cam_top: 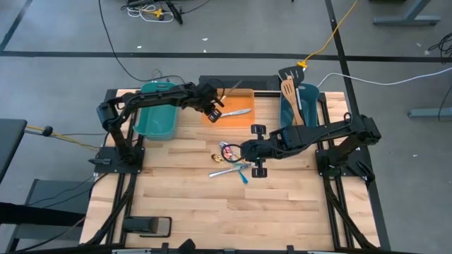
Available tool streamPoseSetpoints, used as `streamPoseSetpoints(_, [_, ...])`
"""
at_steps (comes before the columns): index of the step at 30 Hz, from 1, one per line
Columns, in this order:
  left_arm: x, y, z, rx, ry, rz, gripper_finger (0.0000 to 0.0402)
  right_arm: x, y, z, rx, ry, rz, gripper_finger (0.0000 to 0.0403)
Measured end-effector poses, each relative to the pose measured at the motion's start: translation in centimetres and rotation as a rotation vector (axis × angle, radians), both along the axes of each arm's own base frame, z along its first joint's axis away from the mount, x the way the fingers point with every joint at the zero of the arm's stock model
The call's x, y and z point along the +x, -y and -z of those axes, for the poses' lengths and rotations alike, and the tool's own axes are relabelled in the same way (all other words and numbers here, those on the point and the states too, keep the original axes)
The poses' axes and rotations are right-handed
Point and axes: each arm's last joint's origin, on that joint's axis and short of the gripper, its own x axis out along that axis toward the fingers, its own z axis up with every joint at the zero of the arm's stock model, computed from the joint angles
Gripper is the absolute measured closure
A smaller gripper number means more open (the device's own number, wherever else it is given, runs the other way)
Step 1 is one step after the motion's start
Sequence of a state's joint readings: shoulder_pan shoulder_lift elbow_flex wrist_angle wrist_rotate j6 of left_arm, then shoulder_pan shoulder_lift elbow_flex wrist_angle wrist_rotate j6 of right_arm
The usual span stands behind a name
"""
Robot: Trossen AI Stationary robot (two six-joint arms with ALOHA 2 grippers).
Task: Pick & Place Kitchen Items
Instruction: Put the yellow knife into the orange bin
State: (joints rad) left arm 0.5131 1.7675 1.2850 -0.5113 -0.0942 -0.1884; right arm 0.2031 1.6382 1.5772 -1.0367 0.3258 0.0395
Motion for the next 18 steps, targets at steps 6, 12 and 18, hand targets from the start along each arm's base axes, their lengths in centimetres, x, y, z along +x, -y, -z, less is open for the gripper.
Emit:
streamPoseSetpoints(6, [-0.2,-1.2,0.3,0.004,0.023,-0.008,0.0346,0.0,0.1,0.0,-0.037,0.007,0.017,0.0355])
streamPoseSetpoints(12, [0.2,-1.8,1.3,-0.002,0.018,-0.013,0.0346,0.0,0.1,0.0,-0.032,0.007,0.014,0.0355])
streamPoseSetpoints(18, [0.6,-2.1,3.2,-0.019,-0.021,-0.005,0.0346,0.0,0.1,0.0,-0.03,0.007,0.014,0.0355])
